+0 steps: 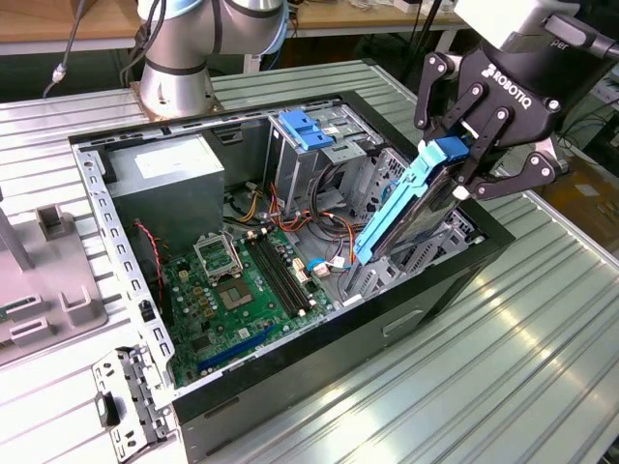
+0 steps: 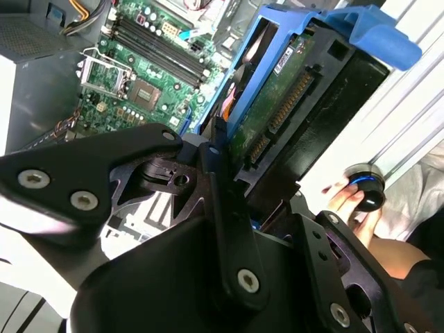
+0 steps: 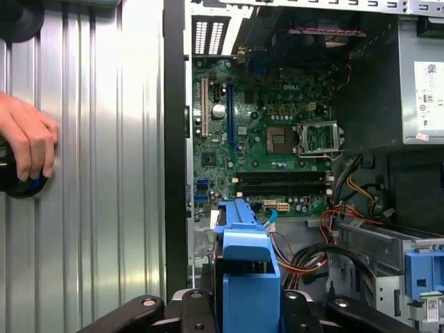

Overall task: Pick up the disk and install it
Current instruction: 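Pick up the disk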

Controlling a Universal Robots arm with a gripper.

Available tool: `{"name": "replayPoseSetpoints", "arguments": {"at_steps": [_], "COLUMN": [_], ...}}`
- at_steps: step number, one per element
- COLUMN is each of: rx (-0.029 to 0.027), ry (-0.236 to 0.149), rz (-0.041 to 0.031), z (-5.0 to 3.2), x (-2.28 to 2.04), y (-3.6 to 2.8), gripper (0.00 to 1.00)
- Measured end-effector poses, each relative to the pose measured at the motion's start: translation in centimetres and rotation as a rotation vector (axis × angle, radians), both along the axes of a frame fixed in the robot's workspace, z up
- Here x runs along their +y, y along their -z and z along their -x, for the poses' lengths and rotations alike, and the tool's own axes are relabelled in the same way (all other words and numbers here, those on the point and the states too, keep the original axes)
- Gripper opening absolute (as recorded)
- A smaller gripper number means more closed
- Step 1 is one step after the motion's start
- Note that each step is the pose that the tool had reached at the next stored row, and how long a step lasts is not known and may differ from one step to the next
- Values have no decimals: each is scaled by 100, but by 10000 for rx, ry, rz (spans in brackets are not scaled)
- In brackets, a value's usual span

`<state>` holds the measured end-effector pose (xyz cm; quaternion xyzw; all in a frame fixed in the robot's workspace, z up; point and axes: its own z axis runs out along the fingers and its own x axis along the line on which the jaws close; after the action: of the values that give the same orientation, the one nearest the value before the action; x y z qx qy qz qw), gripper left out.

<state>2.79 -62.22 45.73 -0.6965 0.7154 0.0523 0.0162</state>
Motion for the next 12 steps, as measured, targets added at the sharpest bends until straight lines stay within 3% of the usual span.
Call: {"name": "replayPoseSetpoints", "arguments": {"at_steps": [12], "rx": [59], "ry": [-1], "rz": [0], "z": [-317], "x": [-62], "y": [1], "gripper": [36]}}
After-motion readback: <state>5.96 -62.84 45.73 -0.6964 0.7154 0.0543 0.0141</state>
